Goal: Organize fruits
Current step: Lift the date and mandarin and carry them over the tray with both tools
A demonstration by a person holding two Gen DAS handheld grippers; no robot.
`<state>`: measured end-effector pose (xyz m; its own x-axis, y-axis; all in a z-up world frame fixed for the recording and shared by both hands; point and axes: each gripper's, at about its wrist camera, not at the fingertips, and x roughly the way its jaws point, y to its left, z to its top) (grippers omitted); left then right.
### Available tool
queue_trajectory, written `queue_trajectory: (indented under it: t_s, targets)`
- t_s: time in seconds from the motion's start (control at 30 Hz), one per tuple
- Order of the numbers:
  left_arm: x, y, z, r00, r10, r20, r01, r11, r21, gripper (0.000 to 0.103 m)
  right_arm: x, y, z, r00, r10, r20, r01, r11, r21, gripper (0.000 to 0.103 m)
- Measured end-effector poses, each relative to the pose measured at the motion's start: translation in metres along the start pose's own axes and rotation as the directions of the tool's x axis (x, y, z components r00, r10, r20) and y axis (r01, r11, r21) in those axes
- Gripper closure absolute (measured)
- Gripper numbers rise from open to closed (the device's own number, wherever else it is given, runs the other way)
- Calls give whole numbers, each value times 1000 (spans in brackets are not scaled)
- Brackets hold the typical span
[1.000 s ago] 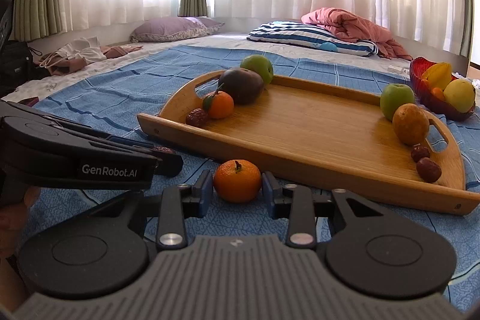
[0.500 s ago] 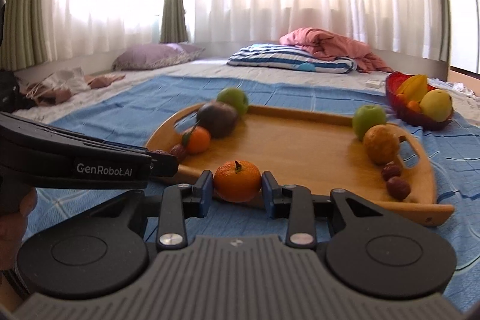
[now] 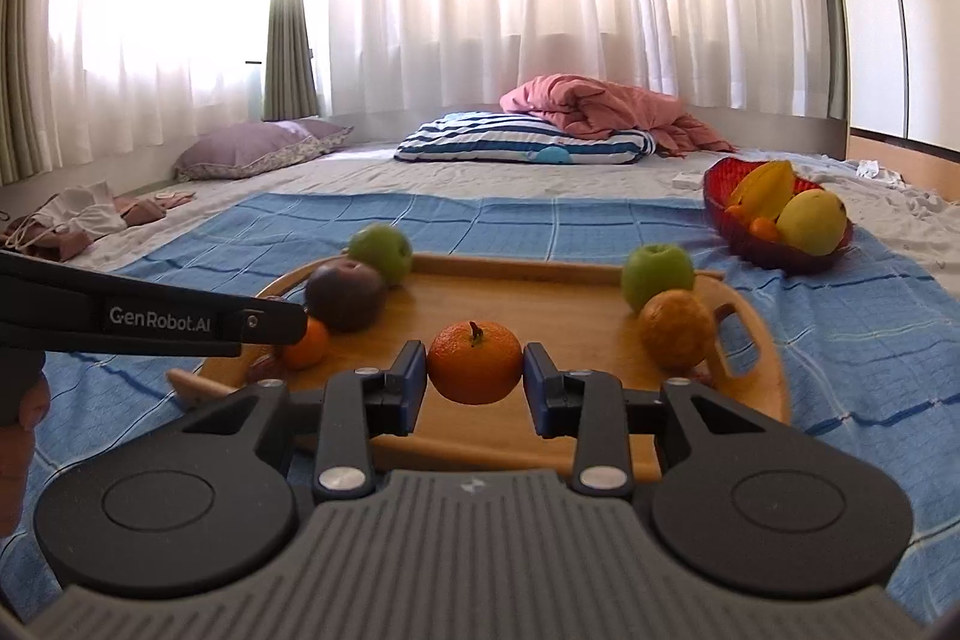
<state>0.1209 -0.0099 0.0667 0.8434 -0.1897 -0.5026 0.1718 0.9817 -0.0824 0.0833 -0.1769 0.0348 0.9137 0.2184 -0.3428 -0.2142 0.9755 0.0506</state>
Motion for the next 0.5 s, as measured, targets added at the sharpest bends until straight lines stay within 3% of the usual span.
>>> queue_trajectory:
  t_s: [0.5]
  targets:
    - [49, -10, 34, 997, -43, -59, 42, 999, -16, 75, 37, -29, 28, 1000, -13, -18, 14, 999, 46, 63]
